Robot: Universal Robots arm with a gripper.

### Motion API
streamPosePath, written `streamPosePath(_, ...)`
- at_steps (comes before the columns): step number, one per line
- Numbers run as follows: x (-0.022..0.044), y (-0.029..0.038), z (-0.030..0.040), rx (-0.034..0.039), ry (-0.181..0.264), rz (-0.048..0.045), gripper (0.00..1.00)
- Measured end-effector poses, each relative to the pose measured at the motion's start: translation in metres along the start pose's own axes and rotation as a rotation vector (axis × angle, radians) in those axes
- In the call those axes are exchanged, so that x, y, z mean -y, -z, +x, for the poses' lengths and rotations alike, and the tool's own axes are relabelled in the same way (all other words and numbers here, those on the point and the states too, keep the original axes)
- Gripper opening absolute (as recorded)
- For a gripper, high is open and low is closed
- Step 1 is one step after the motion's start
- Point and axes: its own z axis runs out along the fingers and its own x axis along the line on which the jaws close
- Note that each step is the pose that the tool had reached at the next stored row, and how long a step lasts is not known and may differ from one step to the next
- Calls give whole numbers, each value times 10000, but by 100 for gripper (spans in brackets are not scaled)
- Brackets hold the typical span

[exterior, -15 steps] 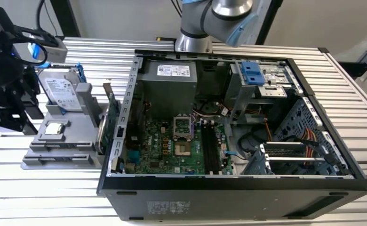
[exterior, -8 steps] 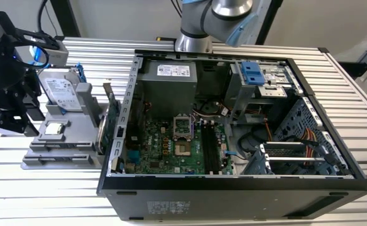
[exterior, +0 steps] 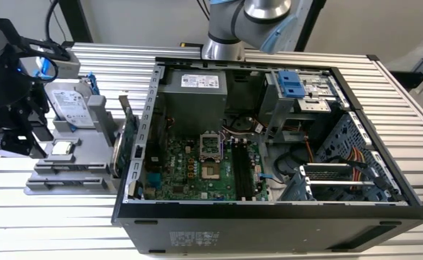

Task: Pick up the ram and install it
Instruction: 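Pick up the ram and move it above insertion slot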

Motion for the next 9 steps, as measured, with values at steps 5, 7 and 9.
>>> streamPosePath(5, 0, -32, -1, 2, -105, 2, 100)
streamPosePath(7, 1, -45, -2, 2, -105, 1, 100)
streamPosePath(9, 2, -58, -2, 2, -105, 2, 100)
